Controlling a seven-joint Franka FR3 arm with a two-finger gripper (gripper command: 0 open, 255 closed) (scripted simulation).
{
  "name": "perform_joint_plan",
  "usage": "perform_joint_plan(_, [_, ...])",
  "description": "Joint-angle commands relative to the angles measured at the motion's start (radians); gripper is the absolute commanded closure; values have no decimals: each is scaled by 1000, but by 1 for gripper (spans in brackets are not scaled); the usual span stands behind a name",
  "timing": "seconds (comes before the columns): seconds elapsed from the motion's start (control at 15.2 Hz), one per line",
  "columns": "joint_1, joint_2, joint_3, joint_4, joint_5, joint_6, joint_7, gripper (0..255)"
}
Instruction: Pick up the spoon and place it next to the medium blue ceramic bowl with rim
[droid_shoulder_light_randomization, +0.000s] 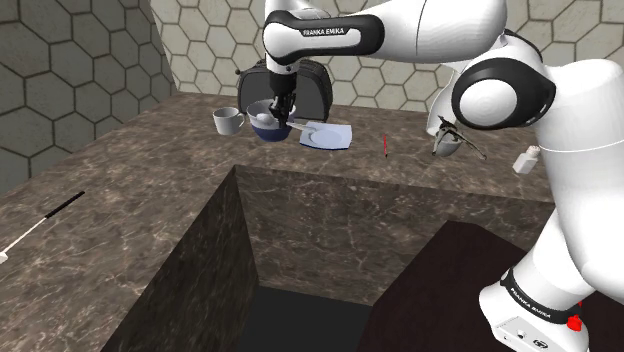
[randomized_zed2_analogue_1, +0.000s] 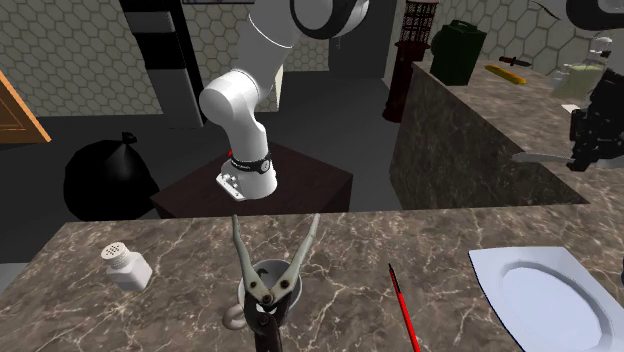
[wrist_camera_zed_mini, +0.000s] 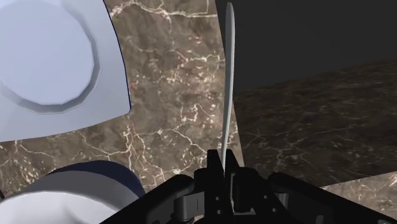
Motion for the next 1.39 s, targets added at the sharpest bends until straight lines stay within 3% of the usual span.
perform_joint_plan(0.0, [2, -10, 0, -44, 0, 35, -2, 255])
perform_joint_plan(1.32, [8, 27, 4, -253, 7, 280, -11, 255])
